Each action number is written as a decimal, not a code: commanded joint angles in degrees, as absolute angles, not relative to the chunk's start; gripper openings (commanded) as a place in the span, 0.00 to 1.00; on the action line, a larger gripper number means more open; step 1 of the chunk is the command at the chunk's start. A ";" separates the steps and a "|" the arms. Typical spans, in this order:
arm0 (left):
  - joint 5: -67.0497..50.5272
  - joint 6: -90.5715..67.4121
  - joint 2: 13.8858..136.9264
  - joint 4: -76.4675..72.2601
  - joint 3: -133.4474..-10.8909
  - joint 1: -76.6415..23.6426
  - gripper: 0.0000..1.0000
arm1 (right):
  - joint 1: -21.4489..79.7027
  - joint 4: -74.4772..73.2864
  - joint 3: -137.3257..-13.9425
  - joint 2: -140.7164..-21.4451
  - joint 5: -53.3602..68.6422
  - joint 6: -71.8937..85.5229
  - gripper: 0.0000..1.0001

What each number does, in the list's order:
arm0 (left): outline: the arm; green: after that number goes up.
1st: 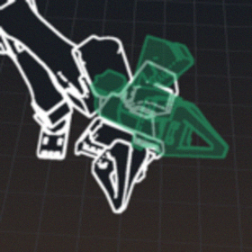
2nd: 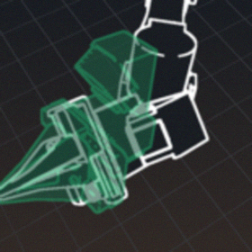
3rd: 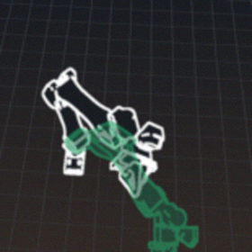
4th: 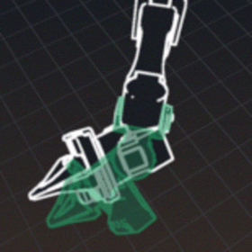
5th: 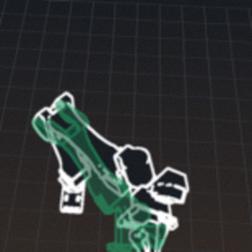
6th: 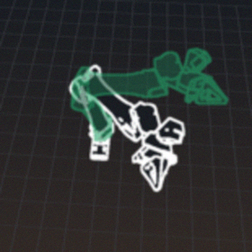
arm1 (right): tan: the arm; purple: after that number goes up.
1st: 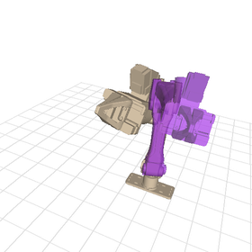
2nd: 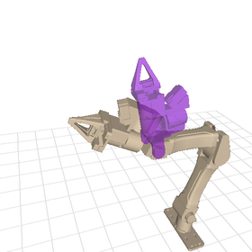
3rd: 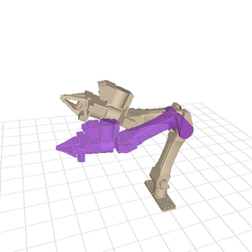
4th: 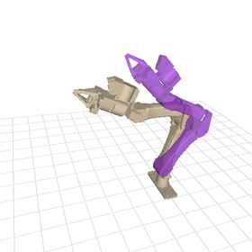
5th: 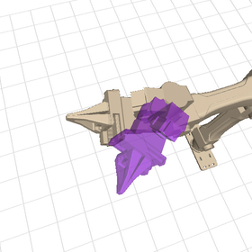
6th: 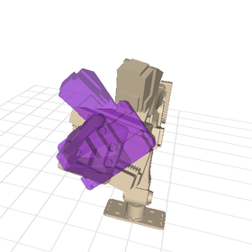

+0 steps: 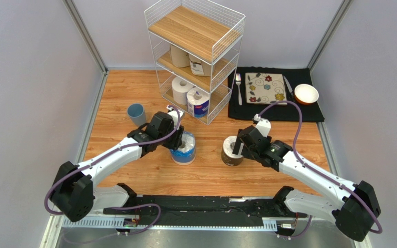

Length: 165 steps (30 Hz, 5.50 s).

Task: Place and organize the paper towels onto the shelf

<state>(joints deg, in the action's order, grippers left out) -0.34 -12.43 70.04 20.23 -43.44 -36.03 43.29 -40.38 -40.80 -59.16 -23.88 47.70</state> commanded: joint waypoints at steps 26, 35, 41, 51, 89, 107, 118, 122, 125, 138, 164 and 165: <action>10.37 -16.96 54.86 29.64 -74.17 -36.47 0.00 | 43.07 -40.08 -39.20 -55.72 -23.99 46.23 0.84; 15.38 -15.03 44.57 9.51 -68.21 -36.39 0.00 | 43.07 -40.08 -39.38 -55.99 -23.73 45.97 0.84; 13.54 -13.01 47.36 1.59 -72.06 -36.39 0.00 | 43.07 -40.51 -38.85 -55.11 -23.82 45.70 0.84; 11.16 -6.95 61.51 -5.18 -87.97 -36.47 0.00 | 42.98 -41.22 -38.50 -54.23 -24.87 44.91 0.84; 3.43 -12.66 94.31 3.60 -123.84 -21.27 0.00 | 41.57 -41.04 -34.89 -51.77 -25.14 41.66 0.85; 4.31 -9.58 95.18 0.88 -118.92 -20.92 0.00 | 41.22 -41.57 -35.68 -52.56 -24.96 40.52 0.85; 5.80 -7.12 94.48 2.20 -118.57 -20.83 0.00 | 41.22 -41.31 -35.86 -53.35 -24.52 40.08 0.85; 6.41 -6.68 94.48 2.90 -118.56 -20.74 0.00 | 41.22 -41.05 -35.69 -53.35 -24.26 39.99 0.85; 6.42 -6.68 94.66 3.16 -118.65 -20.65 0.00 | 41.22 -40.96 -35.42 -53.44 -24.26 39.90 0.85; 7.91 -6.86 94.48 3.25 -116.19 -20.57 0.00 | 41.22 -40.43 -34.98 -53.70 -24.43 39.73 0.85; 6.15 -8.70 93.61 -2.37 -113.03 -20.30 0.35 | 41.13 -39.11 -34.28 -55.28 -23.73 39.55 0.85; 5.98 -8.79 93.60 -2.72 -113.03 -20.30 0.36 | 41.13 -39.20 -34.28 -55.28 -23.64 39.64 0.85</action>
